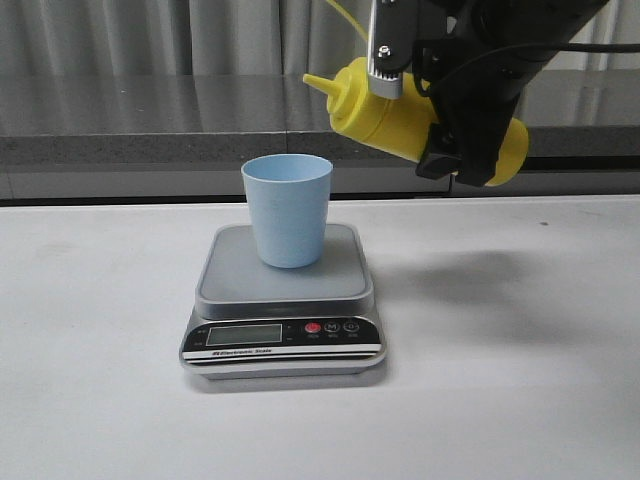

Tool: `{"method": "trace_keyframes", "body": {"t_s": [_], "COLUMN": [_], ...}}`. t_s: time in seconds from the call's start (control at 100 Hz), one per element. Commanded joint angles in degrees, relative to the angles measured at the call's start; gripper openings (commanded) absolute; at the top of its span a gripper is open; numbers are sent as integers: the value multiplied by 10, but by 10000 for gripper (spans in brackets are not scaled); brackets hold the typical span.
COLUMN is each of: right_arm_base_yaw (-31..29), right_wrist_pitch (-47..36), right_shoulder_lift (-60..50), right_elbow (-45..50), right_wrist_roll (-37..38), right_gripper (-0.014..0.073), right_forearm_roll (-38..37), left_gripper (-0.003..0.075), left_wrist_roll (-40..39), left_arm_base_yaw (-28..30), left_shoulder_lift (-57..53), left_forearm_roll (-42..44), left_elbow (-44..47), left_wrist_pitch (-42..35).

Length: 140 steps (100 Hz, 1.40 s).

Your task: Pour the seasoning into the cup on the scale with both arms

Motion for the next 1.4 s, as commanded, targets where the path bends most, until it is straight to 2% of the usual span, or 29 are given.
{"method": "trace_keyframes", "body": {"t_s": [0.0, 0.23, 0.48, 0.8, 1.39], "right_arm_base_yaw": [5, 24, 45, 60, 61], "right_wrist_pitch": [-2, 104, 182, 188, 166], "right_shoulder_lift": [-18, 23, 57, 58, 55], "right_elbow": [-38, -110, -158, -161, -161], "right_wrist_roll": [-5, -3, 52, 71, 94], "right_gripper": [225, 225, 225, 225, 225], "right_forearm_roll": [-28, -96, -209, -274, -274], "left_gripper": [-20, -20, -20, -20, -20], "left_wrist_roll": [-3, -3, -3, -3, -3], "left_arm_base_yaw": [0, 0, 0, 0, 0], "left_shoulder_lift": [4, 4, 4, 4, 4], "left_forearm_roll": [1, 1, 1, 1, 1], "left_elbow": [-15, -15, -15, -15, -15], "left_wrist_pitch": [-43, -43, -43, -43, -43]}}
